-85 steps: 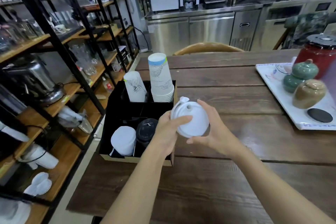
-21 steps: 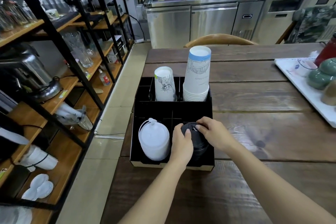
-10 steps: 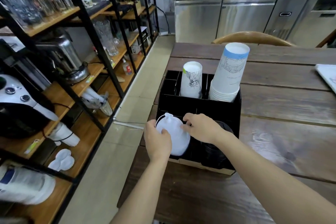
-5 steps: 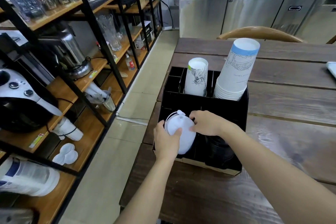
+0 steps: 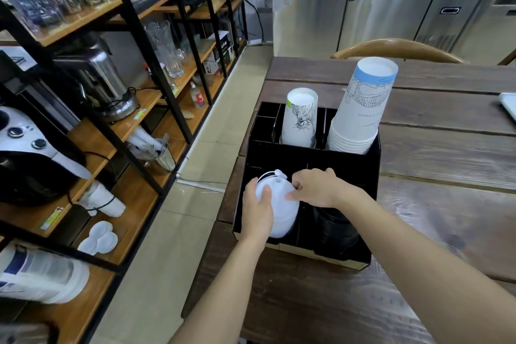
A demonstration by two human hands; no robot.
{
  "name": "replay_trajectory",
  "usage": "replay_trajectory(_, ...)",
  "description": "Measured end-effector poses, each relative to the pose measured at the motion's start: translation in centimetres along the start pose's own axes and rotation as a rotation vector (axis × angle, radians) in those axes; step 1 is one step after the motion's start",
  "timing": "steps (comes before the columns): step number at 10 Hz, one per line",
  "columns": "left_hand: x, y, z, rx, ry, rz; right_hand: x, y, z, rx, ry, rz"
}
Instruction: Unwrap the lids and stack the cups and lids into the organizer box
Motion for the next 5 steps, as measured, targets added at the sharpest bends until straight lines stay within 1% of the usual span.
replay_trajectory(1,-0.3,-0.2,-0.1,-0.015,0.015,-0.026,0.1,-0.1,-0.1,-0.010,0.000,-0.001)
replay_trajectory(3,-0.6,-0.3,-0.1,-0.058,0.030,-0.025,0.4,-0.1,0.0,-0.016,0.007,0.018)
replay_trajectory(4,-0.8,-0.5,0.4,-0.082,0.042,0.011,0.6,-0.6,-0.2,-0.062,-0.003,0.127)
replay_trajectory(5,-0.7,-0.9,1.4,-0.075,0.073,0.042,1.3,-2.0,0.2,-0.260,0.038,0.292)
Point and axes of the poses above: each hand's wrist, its own x-axis away from the middle knuckle, its own y-axis out of the palm, z = x × y, the point moved 1 cm from there along -x, towards the middle knuckle, and after that the axes turned 10 degrees about z, right-handed, at the moved point
